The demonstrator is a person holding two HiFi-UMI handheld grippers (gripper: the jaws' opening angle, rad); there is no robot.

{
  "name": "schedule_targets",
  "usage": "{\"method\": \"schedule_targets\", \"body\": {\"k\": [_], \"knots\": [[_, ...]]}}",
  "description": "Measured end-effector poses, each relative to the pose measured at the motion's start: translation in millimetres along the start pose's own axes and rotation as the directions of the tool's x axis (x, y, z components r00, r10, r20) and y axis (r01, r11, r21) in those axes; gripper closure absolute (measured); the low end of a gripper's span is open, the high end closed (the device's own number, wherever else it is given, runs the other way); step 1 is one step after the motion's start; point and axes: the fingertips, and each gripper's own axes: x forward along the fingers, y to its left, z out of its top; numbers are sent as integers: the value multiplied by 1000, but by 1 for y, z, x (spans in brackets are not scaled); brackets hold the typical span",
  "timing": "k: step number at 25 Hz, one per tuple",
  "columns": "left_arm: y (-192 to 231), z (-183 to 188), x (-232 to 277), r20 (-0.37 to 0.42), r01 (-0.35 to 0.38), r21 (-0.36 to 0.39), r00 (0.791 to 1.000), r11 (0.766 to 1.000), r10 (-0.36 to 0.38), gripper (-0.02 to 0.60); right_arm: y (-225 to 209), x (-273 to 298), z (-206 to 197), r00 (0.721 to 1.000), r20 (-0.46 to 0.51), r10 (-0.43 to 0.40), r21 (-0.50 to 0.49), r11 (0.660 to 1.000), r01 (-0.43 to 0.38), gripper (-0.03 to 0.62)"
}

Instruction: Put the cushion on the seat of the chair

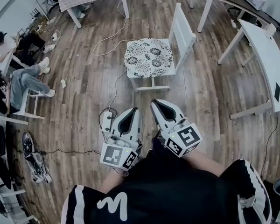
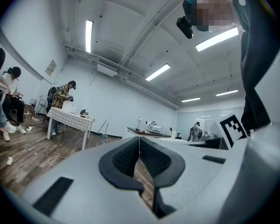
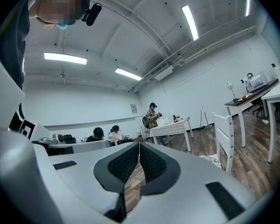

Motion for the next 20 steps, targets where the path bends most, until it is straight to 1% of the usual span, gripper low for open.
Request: {"method": "schedule_targets", "body": {"k": [7,13,17,20], "knots": [[-23,2,-33,10,51,3,999,999,-51,574,32,-33,3,999,29,-38,-21,999,39,569],[-43,-3,-49,18,96,-3,995,995,-96,574,44,-60,5,996,43,-74,-38,996,75,569],[-53,1,-58,34,103,5,994,995,-103,574,53,-72,10,996,55,-74,-56,995,77,569],[-58,6,-63,42,97,15,994,995,-98,574,55,-80,11,996,54,-71,-41,996,74,569]]}}
